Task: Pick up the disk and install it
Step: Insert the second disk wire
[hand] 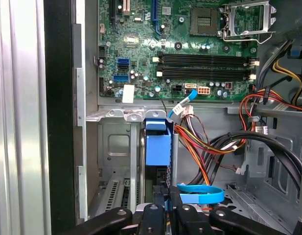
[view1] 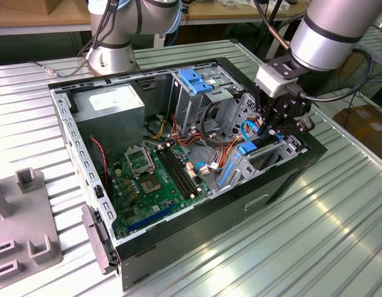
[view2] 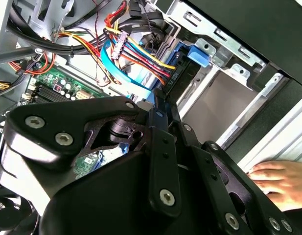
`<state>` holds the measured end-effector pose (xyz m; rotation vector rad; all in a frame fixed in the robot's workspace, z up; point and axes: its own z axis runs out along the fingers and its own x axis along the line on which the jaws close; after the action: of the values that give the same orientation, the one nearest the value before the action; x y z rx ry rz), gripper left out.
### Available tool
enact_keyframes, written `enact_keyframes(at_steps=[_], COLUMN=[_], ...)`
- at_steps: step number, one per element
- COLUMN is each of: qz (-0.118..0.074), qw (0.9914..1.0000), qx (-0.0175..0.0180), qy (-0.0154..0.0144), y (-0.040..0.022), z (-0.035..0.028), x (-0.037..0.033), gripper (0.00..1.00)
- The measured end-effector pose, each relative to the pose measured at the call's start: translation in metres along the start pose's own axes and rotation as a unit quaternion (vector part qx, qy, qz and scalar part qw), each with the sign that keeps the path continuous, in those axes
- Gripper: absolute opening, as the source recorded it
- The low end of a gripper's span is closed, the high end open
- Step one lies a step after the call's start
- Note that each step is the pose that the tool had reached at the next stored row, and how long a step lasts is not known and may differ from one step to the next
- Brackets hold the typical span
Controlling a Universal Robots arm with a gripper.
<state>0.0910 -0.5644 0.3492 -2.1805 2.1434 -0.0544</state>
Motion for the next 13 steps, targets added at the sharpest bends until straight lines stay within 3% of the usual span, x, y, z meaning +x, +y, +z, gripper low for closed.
enact_keyframes(at_steps=[13], qz=[0.000], qw=[0.99999], qx=[0.0001], qy=[-0.0054], y=[-0.0005], z=[0.0037], x=[0.0001], gripper=[0.16])
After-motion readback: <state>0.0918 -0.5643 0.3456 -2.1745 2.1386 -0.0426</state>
